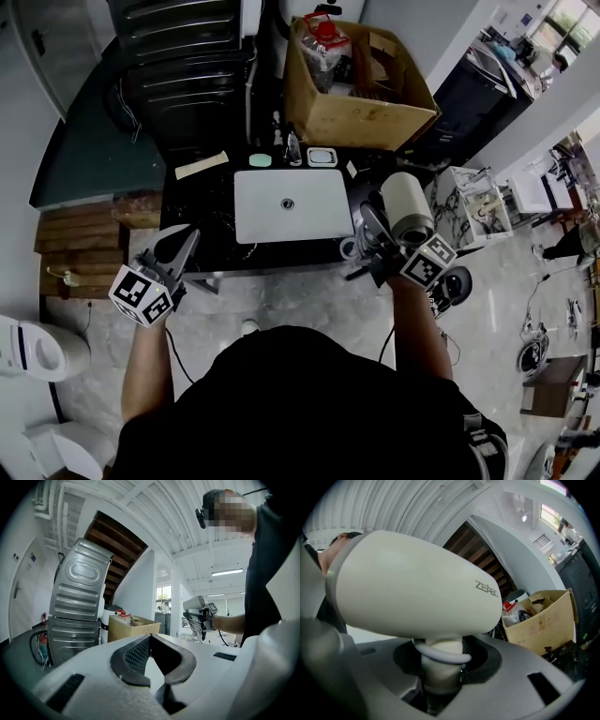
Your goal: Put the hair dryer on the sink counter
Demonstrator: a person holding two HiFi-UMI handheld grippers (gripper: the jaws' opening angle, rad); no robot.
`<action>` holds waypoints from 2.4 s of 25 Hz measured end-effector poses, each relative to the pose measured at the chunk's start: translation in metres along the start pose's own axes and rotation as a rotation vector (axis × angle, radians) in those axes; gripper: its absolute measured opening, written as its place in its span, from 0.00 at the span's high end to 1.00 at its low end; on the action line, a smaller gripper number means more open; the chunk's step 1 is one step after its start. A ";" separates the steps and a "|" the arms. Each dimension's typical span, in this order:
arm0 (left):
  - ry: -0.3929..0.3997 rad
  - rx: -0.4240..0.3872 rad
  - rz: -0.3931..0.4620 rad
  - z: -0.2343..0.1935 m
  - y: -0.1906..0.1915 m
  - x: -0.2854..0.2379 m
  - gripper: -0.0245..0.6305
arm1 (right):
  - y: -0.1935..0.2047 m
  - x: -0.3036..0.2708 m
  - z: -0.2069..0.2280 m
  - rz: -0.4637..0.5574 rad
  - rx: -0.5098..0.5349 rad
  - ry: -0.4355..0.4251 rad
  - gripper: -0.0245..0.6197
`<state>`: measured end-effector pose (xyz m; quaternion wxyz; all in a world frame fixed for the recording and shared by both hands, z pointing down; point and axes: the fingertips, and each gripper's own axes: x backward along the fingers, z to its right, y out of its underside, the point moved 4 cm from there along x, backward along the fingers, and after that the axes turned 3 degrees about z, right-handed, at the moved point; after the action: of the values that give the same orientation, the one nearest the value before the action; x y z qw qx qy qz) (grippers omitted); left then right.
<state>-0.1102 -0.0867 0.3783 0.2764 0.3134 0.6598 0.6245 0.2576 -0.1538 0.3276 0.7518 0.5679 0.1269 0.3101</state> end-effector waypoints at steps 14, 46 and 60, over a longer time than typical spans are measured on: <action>-0.012 0.003 0.032 -0.048 -0.009 0.024 0.94 | 0.015 -0.044 -0.013 0.002 -0.006 0.008 0.70; 0.007 0.022 0.025 -0.110 -0.001 0.044 0.94 | 0.038 -0.107 -0.022 0.007 -0.025 0.027 0.70; -0.006 0.030 0.044 -0.111 -0.003 0.058 0.94 | 0.041 -0.114 -0.033 0.011 -0.039 0.010 0.70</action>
<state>-0.2318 -0.1148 0.3843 0.2598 0.3335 0.6614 0.6195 0.1379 -0.1913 0.3370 0.7604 0.5521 0.1216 0.3196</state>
